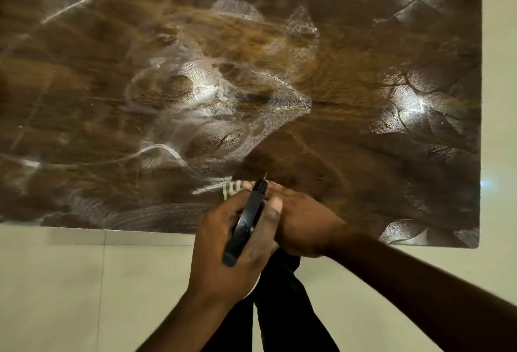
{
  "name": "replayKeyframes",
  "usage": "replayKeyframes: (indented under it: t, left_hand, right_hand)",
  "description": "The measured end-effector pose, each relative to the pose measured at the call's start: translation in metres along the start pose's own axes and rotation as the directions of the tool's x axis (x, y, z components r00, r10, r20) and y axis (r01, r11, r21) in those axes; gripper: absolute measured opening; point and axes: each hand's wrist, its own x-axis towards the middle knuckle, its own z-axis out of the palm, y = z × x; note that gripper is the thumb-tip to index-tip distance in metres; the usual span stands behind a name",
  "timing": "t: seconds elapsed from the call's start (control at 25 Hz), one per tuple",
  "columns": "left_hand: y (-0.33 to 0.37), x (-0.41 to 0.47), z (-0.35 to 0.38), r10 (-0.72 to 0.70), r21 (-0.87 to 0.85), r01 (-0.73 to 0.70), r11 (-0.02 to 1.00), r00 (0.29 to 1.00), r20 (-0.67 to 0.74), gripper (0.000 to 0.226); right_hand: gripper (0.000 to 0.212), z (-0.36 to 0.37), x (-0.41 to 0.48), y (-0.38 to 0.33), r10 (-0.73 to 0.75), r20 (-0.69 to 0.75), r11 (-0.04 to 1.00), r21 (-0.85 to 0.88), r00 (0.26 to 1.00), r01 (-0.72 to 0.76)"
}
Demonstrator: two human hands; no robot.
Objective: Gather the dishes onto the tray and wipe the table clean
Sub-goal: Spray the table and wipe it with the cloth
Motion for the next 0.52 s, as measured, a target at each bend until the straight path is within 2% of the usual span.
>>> replayKeyframes:
  t: [0.04,0.08,0.16,0.24,0.28,0.32,0.36,0.4,0.44,0.48,0.52]
  left_hand:
    - [0.003,0.003,-0.001,0.012,-0.004,-0.012,1.000,1.000,-0.001,0.035]
    - [0.007,0.006,-0.002,0.020,0.009,-0.020,1.000,1.000,0.005,0.044]
    - [0.010,0.011,-0.006,0.042,0.023,-0.043,0.999,0.999,0.021,0.044]
    - [0.011,0.015,-0.013,0.045,0.001,-0.045,0.999,0.999,0.018,0.043]
    - [0.011,0.017,-0.016,0.043,-0.011,-0.043,0.999,0.999,0.019,0.041]
    - [0.015,0.019,-0.018,0.032,-0.028,-0.032,0.999,0.999,0.011,0.040]
    - [0.019,0.022,-0.019,0.028,-0.051,-0.027,0.998,1.000,0.009,0.040]
    - [0.023,0.026,-0.019,0.026,-0.063,-0.026,0.998,1.000,0.000,0.039]
    - [0.026,0.031,-0.020,0.026,-0.068,-0.027,0.997,1.000,-0.014,0.039]
    - [0.027,0.035,-0.020,0.027,-0.068,-0.029,0.997,0.999,-0.029,0.037]
    - [0.026,0.040,-0.020,0.037,-0.066,-0.040,0.997,0.999,-0.038,0.035]
  right_hand:
    - [0.069,-0.006,-0.002,0.017,-0.099,0.056,0.993,-0.066,0.994,0.102]
    - [0.070,-0.014,-0.002,0.037,-0.105,0.104,0.988,-0.105,0.989,0.116]
    - [0.075,-0.038,-0.002,0.083,0.097,0.097,0.989,-0.123,0.991,-0.085]
    - [0.080,-0.065,-0.001,0.122,0.379,-0.032,0.923,-0.062,0.925,-0.380]
    - [0.080,-0.073,0.004,0.132,0.530,-0.114,0.847,0.027,0.840,-0.531]
    - [0.078,-0.078,0.015,0.133,0.673,-0.195,0.740,0.151,0.714,-0.656]
    - [0.076,-0.075,0.030,0.128,0.782,-0.252,0.623,0.278,0.571,-0.731]
    - [0.076,-0.070,0.047,0.115,0.845,-0.275,0.533,0.362,0.458,-0.765]
    - [0.075,-0.059,0.063,0.100,0.859,-0.277,0.510,0.389,0.431,-0.767]
    - [0.076,-0.046,0.074,0.079,0.825,-0.271,0.564,0.354,0.495,-0.746]
    - [0.076,-0.038,0.080,0.056,0.750,-0.222,0.661,0.283,0.623,-0.695]
